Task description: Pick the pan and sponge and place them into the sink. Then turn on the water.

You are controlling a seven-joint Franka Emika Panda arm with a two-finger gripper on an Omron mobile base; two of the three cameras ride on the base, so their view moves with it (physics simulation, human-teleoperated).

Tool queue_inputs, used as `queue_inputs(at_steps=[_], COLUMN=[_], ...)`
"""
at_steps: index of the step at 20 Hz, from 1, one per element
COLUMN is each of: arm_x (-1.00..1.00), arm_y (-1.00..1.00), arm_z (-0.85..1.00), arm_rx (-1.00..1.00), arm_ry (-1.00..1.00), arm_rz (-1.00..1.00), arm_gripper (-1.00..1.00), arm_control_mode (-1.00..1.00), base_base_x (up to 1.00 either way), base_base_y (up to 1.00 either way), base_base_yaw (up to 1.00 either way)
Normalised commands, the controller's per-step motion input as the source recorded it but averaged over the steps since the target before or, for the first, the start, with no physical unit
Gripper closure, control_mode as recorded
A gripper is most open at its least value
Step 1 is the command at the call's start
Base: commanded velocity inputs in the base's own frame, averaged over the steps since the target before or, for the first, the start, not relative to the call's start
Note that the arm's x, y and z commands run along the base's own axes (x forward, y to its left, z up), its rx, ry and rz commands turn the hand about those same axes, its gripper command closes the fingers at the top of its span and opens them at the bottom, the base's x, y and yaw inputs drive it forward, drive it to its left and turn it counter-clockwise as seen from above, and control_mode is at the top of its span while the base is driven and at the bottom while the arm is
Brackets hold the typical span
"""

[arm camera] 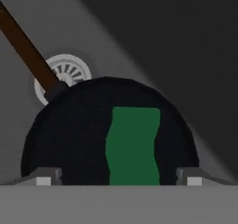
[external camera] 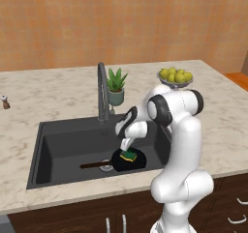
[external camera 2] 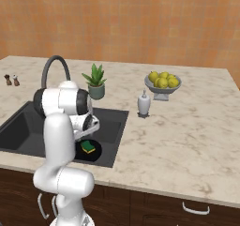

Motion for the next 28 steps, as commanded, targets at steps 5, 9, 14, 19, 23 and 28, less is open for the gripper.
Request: queue_inputs(at_steps=[5,9,14,19,23,28], arm_x=[-0.3,-0.46,-0.35,-0.17,-0.13,-0.08], arm_y=[0.0,0.0,0.0,0.0,0.0,0.06], arm_z=[1.0,0.94,0.71,0.57,0.48,0.56], arm_rx=[0.0,0.0,0.06,0.29,0.37,0.33], arm_ry=[0.0,-0.04,-0.21,-0.41,-0.46,-0.43], arm_rz=[-0.02,-0.03,-0.02,-0.02,-0.2,-0.35], arm_gripper=[-1.0,-1.0,-1.0,-1.0,-1.0,-1.0], arm_control_mode=[-1.0,-1.0,-1.0,-1.0,-1.0,-1.0], base_base_x=[0.0,0.0,0.0,0.0,0.0,0.0], base_base_y=[0.0,0.0,0.0,0.0,0.0,0.0], base_base_yaw=[0.0,0.0,0.0,0.0,0.0,0.0])
